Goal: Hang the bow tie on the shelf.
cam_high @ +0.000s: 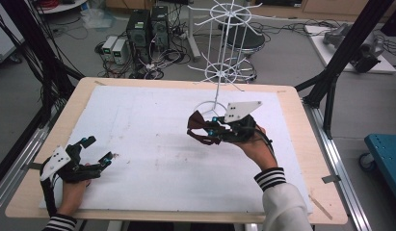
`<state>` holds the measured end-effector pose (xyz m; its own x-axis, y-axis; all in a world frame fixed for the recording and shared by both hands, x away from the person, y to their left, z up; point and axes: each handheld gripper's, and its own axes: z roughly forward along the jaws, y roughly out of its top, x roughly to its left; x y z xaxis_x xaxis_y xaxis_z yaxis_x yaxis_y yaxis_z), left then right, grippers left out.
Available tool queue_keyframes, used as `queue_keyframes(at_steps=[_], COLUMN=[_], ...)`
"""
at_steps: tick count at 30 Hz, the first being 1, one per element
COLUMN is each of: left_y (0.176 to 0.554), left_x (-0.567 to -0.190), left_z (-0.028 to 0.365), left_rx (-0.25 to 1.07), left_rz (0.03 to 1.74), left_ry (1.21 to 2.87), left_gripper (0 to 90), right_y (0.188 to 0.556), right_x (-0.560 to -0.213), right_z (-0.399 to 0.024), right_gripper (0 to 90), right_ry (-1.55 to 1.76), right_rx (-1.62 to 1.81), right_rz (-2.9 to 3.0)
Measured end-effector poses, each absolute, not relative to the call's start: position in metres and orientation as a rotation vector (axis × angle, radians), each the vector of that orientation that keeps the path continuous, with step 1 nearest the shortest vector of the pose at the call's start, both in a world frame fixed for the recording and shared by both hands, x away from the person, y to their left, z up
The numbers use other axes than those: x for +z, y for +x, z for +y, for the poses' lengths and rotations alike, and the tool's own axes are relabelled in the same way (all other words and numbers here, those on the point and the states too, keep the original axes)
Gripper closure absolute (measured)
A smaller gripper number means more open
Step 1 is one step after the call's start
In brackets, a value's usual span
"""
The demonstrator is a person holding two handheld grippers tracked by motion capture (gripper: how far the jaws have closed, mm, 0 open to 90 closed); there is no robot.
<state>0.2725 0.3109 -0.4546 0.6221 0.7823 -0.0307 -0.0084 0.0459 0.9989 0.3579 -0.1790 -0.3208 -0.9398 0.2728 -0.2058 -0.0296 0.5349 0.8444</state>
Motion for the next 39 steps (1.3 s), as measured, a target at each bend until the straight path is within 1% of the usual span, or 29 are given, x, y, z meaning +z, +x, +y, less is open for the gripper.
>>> queue_keyframes(at_steps=[14,23,39], left_y=[0.273,0.273,0.273], left_x=[-0.455,-0.455,-0.455], left_z=[0.311,0.311,0.311], left_rx=[0.686,0.687,0.688], left_rz=[0.708,0.709,0.708], left_ry=[1.408,1.410,1.407], left_gripper=[9.8,9.8,9.8], right_y=[0.358,0.359,0.369], right_x=[-0.309,-0.293,-0.276], right_z=[-0.196,-0.204,-0.208], right_gripper=[76.6,76.6,76.6], right_ry=[0.299,0.316,0.375], right_rx=[1.489,1.538,1.526], right_rz=[2.338,2.268,2.214])
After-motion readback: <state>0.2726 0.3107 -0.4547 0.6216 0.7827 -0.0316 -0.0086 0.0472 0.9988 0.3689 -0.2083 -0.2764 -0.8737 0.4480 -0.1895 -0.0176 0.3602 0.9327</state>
